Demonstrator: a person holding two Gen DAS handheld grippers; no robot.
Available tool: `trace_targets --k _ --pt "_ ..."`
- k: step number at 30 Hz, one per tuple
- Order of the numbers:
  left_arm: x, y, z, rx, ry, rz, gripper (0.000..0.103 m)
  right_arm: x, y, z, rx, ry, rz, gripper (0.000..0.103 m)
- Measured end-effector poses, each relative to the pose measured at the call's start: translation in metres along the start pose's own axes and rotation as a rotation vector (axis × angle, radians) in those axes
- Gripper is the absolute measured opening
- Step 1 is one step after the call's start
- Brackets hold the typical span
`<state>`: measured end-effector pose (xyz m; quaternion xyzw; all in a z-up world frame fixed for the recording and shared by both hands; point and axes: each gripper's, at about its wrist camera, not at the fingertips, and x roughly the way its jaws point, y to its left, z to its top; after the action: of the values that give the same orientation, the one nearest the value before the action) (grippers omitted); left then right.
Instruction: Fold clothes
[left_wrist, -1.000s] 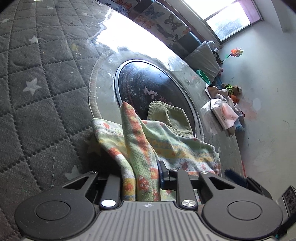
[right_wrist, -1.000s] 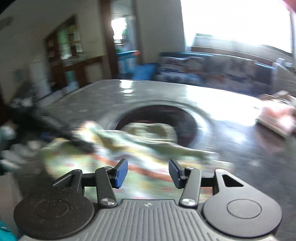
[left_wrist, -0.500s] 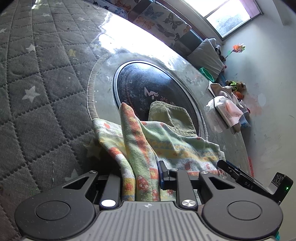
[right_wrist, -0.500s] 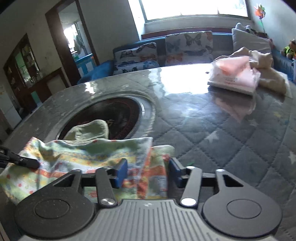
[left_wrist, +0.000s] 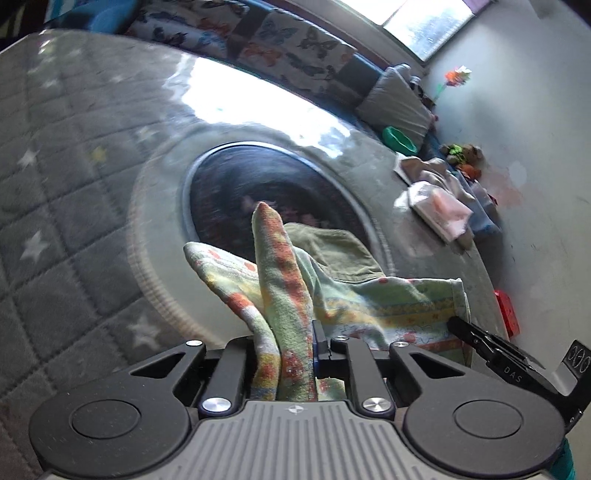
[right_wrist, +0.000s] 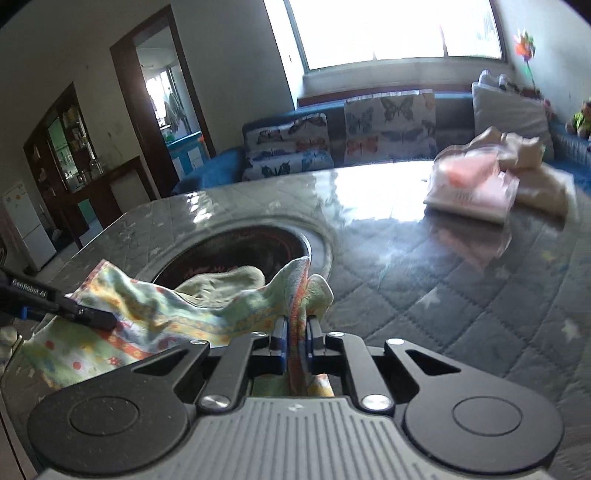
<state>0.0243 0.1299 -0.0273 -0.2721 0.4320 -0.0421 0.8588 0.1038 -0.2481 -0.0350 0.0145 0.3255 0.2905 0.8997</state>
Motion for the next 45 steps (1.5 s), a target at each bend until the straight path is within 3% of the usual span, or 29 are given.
trace_targets --k 7,24,31,37,42,44,45 --pt "0.018 -0.051 0.013 0.096 0.02 -0.04 0.014 -0.035 -0.009 0.007 -0.015 -0.063 -0.048 0.008" --pt "0.09 -0.182 0.018 0.308 0.075 -0.122 0.014 -0.108 -0.096 0.015 0.032 -0.146 -0.3 0.008" --pt "0.122 -0.207 0.011 0.349 0.105 -0.126 0.014 -0.111 -0.126 0.003 0.076 -0.133 -0.358 0.008" --pt "0.143 -0.206 0.003 0.366 0.135 -0.094 0.015 -0.103 -0.146 -0.013 0.109 -0.097 -0.397 0.007" --pt "0.154 -0.198 -0.001 0.368 0.157 -0.048 0.028 -0.095 -0.158 -0.022 0.128 -0.064 -0.413 0.007" --pt "0.159 -0.195 -0.002 0.369 0.165 -0.029 0.041 -0.093 -0.158 -0.023 0.12 -0.059 -0.419 0.007" --pt "0.158 -0.192 -0.002 0.372 0.166 -0.022 0.042 -0.093 -0.157 -0.024 0.125 -0.058 -0.416 0.008"
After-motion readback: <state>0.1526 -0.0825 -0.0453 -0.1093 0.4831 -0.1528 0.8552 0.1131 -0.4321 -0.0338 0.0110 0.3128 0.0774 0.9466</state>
